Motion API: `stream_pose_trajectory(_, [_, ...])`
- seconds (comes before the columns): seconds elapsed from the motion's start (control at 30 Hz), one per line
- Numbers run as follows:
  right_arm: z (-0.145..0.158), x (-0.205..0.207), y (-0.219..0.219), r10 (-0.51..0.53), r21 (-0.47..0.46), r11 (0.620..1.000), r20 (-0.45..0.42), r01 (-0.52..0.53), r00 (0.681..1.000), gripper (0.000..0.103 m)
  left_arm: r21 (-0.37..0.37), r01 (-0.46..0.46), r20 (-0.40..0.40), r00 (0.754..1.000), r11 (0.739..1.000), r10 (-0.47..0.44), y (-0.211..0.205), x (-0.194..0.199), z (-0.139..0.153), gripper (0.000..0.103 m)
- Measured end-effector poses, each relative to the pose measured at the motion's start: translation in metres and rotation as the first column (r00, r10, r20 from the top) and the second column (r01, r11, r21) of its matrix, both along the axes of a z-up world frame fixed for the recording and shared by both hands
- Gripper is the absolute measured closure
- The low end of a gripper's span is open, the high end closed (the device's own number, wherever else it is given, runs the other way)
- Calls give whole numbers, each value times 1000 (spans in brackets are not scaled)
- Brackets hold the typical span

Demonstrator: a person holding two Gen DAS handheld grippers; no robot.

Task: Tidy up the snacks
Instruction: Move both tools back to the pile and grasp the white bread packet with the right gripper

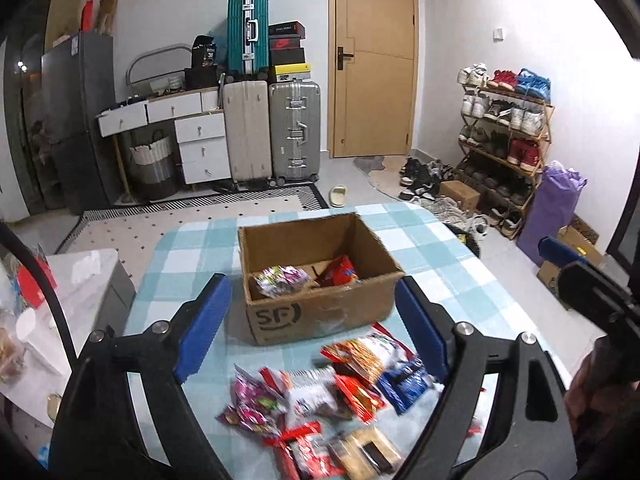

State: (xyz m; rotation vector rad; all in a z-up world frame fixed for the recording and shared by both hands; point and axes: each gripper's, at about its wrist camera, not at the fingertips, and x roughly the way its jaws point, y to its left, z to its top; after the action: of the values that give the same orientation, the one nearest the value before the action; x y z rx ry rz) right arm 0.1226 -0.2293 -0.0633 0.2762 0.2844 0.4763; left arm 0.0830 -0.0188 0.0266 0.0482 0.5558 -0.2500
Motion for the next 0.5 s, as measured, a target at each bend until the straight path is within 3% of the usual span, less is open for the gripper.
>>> stream_pose_trajectory(0.17, [-12,-22,-12,-25,18,999,-30,26,999,0,-25,19,-9,1000,999,-20,-1,-28,-3,20])
stream_pose_trajectory(0.37, [-39,-39,-18,-92,-79,993,-81,86,992,0,-52,12,-28,1000,999,-13,7,-42,-21,12])
stream_pose_trajectory(0.5, [-63,-44,-26,-111,-113,989,-137,96,984,0,-50,-6,-48,999,999,4,15,-39,-46,2])
